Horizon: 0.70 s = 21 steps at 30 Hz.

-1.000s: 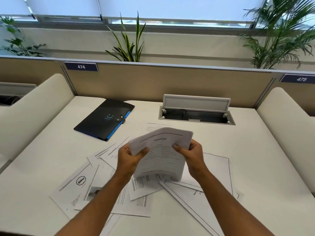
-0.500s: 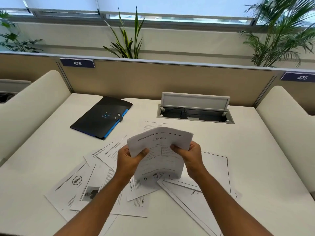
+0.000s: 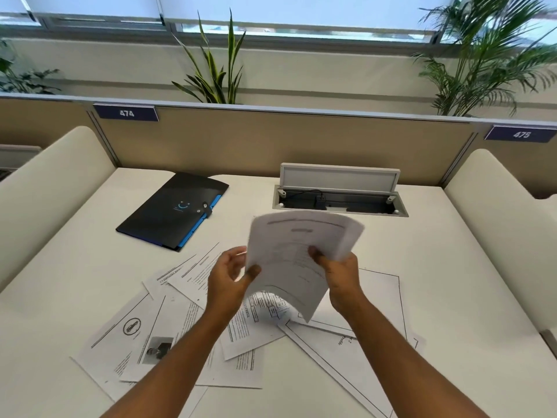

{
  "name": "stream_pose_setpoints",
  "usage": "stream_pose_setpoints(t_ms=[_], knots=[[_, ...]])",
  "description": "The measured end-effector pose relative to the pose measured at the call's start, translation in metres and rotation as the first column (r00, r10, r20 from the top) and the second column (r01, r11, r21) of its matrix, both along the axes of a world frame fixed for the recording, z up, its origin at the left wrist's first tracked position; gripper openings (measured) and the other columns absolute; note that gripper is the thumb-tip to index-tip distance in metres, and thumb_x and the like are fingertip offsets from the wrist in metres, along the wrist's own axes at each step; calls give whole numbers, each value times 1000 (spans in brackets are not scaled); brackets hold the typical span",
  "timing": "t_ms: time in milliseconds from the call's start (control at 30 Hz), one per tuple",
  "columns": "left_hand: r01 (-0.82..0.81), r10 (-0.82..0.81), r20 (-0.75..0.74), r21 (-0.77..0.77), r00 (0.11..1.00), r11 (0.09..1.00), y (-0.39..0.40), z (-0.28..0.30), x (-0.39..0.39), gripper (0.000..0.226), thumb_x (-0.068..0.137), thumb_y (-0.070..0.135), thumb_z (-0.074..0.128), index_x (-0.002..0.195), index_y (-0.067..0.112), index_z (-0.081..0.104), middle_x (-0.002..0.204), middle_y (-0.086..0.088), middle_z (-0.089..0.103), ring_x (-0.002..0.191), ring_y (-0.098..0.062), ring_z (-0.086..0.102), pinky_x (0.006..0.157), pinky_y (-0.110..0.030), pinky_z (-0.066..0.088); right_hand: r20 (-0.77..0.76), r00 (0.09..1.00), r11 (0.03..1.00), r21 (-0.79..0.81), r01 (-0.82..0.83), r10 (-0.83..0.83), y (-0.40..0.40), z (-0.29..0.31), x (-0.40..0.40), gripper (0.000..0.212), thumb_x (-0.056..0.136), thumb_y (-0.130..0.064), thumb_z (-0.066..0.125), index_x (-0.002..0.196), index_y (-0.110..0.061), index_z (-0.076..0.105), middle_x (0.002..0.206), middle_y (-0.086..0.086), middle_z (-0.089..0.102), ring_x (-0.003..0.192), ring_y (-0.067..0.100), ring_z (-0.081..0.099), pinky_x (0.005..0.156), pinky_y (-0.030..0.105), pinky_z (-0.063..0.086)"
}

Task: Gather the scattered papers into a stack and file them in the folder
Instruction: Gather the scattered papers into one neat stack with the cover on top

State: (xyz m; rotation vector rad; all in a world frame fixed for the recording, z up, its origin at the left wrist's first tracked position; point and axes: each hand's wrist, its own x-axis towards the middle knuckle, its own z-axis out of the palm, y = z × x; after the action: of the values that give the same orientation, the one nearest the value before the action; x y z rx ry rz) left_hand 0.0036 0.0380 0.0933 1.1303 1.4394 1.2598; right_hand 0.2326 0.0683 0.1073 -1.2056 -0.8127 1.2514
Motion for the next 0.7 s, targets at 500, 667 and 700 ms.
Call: stream_pose_setpoints(t_ms=[500, 667, 700], knots=[[-117, 177, 371, -180, 912, 977, 6, -2, -15, 29, 94, 15, 64, 121, 24, 60, 114, -5, 73, 100, -27, 71, 77, -44, 61, -623, 782, 986, -118, -113, 15, -6, -11, -5, 46, 89, -10, 68, 135, -15, 64, 133, 18, 69, 123, 37, 66, 109, 58, 47], [-122, 142, 164, -126, 976, 984, 6, -3, -45, 25, 96, 25, 61, 121, 30, 59, 110, 2, 72, 98, -22, 70, 65, -30, 59, -198, 970, 989, -30, -148, 139, 4, -1, 35, 47, 92, -33, 67, 137, -24, 64, 132, 10, 71, 116, 34, 68, 96, 54, 55], [-119, 133, 119, -118, 984, 986, 5, -2, -44, 21, 97, 27, 60, 117, 33, 58, 109, 4, 71, 97, -22, 70, 63, -29, 59, -34, 981, 980, -42, -193, 192, 6, 3, 38, 43, 88, -37, 71, 131, -30, 68, 127, 5, 74, 111, 34, 70, 88, 50, 60]])
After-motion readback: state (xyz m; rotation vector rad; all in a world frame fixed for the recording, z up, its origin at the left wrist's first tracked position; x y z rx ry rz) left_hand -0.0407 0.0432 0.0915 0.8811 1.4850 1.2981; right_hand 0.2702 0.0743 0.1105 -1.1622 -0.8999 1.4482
